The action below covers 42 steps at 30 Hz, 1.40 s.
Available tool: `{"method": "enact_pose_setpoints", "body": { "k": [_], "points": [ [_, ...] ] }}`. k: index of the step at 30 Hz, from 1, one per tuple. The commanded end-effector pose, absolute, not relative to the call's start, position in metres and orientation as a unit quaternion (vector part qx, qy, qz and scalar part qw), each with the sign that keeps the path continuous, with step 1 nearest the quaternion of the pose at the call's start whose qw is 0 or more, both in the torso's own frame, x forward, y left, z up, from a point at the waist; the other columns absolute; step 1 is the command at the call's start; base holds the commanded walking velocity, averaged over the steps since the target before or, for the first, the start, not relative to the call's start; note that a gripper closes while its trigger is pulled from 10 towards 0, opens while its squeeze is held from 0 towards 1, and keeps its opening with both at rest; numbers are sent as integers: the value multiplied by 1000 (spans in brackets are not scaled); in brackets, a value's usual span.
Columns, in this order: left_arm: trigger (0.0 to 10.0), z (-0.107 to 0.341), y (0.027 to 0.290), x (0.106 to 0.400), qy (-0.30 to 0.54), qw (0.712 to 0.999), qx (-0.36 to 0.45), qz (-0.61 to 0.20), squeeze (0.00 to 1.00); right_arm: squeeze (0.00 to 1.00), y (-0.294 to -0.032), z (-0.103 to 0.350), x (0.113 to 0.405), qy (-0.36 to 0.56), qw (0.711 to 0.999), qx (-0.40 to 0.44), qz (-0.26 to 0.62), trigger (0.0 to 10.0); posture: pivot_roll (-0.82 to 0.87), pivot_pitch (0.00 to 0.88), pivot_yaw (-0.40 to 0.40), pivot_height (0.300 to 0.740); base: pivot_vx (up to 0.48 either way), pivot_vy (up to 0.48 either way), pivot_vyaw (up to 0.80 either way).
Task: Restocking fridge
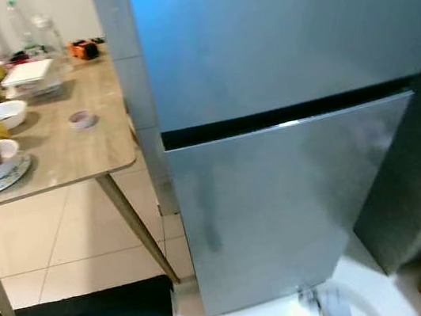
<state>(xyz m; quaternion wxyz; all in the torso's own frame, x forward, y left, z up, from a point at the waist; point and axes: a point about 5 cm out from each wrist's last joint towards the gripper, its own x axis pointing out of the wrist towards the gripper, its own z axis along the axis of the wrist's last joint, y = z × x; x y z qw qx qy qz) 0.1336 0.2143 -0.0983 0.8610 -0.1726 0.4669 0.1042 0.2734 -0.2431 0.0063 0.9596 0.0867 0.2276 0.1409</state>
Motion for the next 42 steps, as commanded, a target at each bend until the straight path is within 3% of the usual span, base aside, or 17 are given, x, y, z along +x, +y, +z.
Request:
{"method": "enact_pose_setpoints", "body": {
  "k": [1, 5, 11, 13, 22, 25, 26, 31, 35, 42],
  "points": [
    [10000, -101, 208, 130, 475, 855, -186, 95, 0, 0, -235, 5, 271, 218, 953, 109, 181, 10000, -135, 0, 2, 740, 0, 0, 0],
    [10000, -100, 209, 130, 475, 856, -184, 91, 0, 0, -223, 33, 289, 168, 928, 123, 310, 10000, -134, 0, 5, 740, 0, 0, 0],
    [10000, -100, 210, 131, 478, 858, -170, 84, 0, 0, -215, 48, 293, 149, 892, 120, 409, 10000, -134, 0, 5, 740, 0, -320, 0],
    [10000, -100, 212, 131, 475, 858, -173, 96, 0, 0, -205, 75, 299, 106, 838, 110, 523, 10000, -133, 0, 6, 740, 0, -240, 0],
    [10000, -100, 213, 130, 478, 857, -170, 95, 0, 0, -188, 141, 315, -33, 782, 104, 613, 10000, -131, 0, 6, 740, 0, 0, 0],
    [10000, -100, 213, 129, 479, 857, -168, 92, 0, 0, -185, 150, 318, -52, 779, 98, 617, 10000, -131, 0, 6, 740, 0, 0, 0],
    [10000, -101, 212, 128, 482, 856, -163, 86, 0, 1000, -179, 162, 323, -75, 782, 75, 614, 10000, -129, 0, 5, 740, 0, 0, 0],
    [10000, -102, 210, 125, 493, 855, -145, 69, 0, 1000, -156, 201, 343, -112, 785, -49, 607, 10000, -126, 0, 4, 740, 0, 0, 0],
    [10000, -103, 208, 123, 499, 854, -135, 56, 0, 1000, -147, 213, 347, -110, 780, -105, 607, 10000, -117, 0, 0, 740, 0, 0, 0],
    [10000, -104, 204, 120, 507, 852, -124, 41, 0, 1000, -136, 233, 359, -76, 765, -275, 577, 10000, -111, 0, -9, 740, 0, 0, 0]
  ]
}}
